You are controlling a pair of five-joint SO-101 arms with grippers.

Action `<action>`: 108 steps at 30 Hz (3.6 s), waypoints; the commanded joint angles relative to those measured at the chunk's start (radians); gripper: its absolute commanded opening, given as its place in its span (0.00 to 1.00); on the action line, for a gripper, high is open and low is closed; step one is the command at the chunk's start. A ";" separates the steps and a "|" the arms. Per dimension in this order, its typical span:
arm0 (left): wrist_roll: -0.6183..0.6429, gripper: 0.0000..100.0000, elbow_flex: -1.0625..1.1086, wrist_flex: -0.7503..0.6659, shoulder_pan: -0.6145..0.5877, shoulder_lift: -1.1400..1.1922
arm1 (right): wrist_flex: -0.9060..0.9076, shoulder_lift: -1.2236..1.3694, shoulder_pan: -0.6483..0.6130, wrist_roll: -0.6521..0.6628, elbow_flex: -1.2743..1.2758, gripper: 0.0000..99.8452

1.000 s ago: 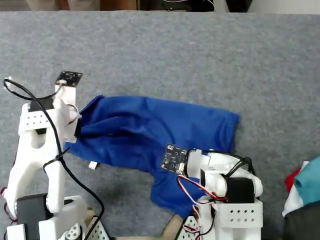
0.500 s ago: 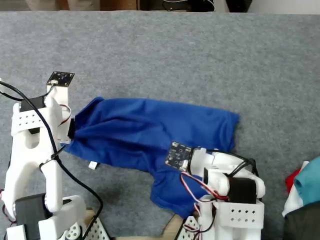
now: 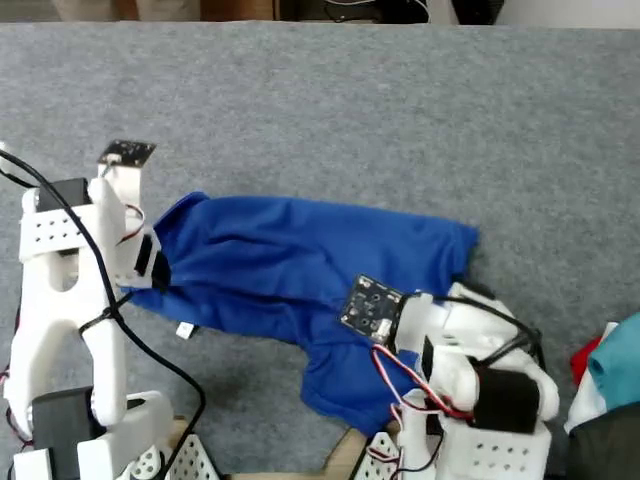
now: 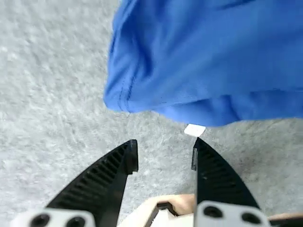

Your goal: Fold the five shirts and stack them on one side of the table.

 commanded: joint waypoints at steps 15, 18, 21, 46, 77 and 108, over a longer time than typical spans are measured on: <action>0.178 0.20 0.104 0.021 0.327 -0.039 | -0.258 0.857 -0.450 -0.381 -0.246 0.11; 0.176 0.20 0.132 0.021 0.325 -0.039 | -0.284 0.908 -0.452 -0.381 -0.246 0.12; 0.176 0.20 0.152 0.021 0.325 -0.039 | -0.305 0.969 -0.446 -0.381 -0.240 0.12; 0.178 0.20 0.152 0.026 0.325 -0.039 | -0.328 1.170 -0.329 -0.331 -0.260 0.01; 0.176 0.20 0.143 0.021 0.325 -0.038 | 0.078 0.868 -0.627 -0.212 -0.226 0.01; 0.253 0.20 0.072 -0.052 0.153 -0.030 | 0.104 0.796 -0.662 -0.086 -0.400 0.25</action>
